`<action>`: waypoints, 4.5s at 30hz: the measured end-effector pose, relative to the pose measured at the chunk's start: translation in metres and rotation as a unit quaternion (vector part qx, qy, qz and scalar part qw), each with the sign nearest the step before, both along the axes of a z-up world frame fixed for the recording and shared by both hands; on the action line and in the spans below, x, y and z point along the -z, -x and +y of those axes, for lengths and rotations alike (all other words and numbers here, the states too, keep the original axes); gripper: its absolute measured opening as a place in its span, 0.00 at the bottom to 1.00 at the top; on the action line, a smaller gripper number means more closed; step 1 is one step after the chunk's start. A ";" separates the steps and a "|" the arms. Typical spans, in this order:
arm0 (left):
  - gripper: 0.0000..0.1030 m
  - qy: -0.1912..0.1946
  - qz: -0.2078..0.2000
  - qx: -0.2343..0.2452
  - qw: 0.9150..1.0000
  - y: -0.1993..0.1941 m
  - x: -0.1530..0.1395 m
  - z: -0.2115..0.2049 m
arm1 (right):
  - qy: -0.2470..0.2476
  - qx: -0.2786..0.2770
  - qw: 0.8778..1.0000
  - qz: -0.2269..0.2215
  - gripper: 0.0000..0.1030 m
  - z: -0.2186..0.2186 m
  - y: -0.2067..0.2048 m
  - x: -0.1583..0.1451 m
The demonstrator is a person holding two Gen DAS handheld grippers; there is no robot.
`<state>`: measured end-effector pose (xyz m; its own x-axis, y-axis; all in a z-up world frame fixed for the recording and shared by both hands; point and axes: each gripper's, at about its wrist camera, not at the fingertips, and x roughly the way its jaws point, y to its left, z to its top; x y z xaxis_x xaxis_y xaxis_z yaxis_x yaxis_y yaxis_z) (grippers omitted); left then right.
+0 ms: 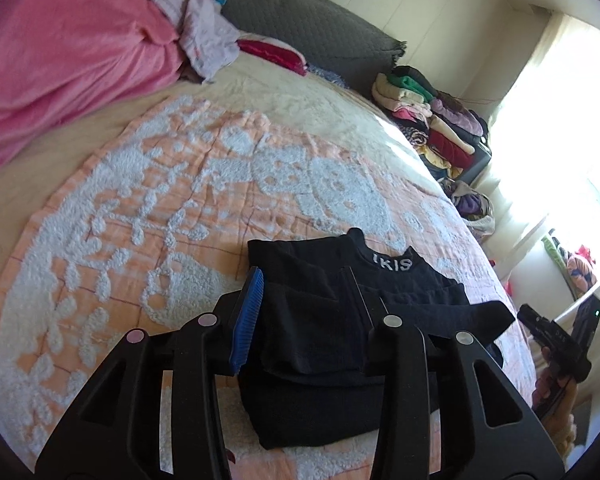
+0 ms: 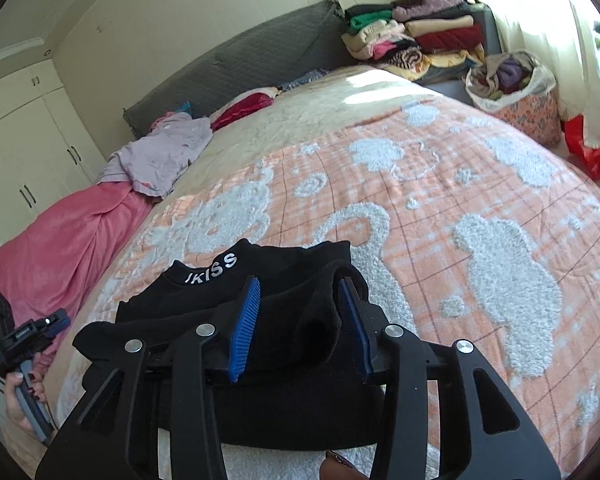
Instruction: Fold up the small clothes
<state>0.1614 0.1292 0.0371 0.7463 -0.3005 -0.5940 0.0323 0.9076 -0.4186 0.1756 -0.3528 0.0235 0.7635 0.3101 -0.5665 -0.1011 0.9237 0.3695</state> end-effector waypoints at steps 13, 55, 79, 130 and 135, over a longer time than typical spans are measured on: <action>0.15 -0.104 0.016 0.146 0.984 0.029 0.019 -0.101 | 0.135 -0.155 0.979 0.001 0.30 0.089 0.044 0.006; 0.29 -0.121 0.015 0.055 0.991 -0.065 0.030 -0.045 | 0.187 -0.071 0.979 0.026 0.31 0.109 -0.090 0.025; 0.24 -0.098 0.072 0.012 0.993 -0.086 0.066 -0.021 | 0.087 0.005 0.989 0.116 0.44 0.025 -0.121 0.074; 0.39 -0.125 0.033 0.059 0.990 -0.046 0.035 -0.056 | 0.157 -0.025 0.987 0.021 0.49 0.056 -0.028 0.037; 0.48 -0.150 0.042 0.087 0.984 -0.034 0.047 -0.075 | 0.169 -0.052 0.984 0.029 0.49 0.076 -0.016 0.040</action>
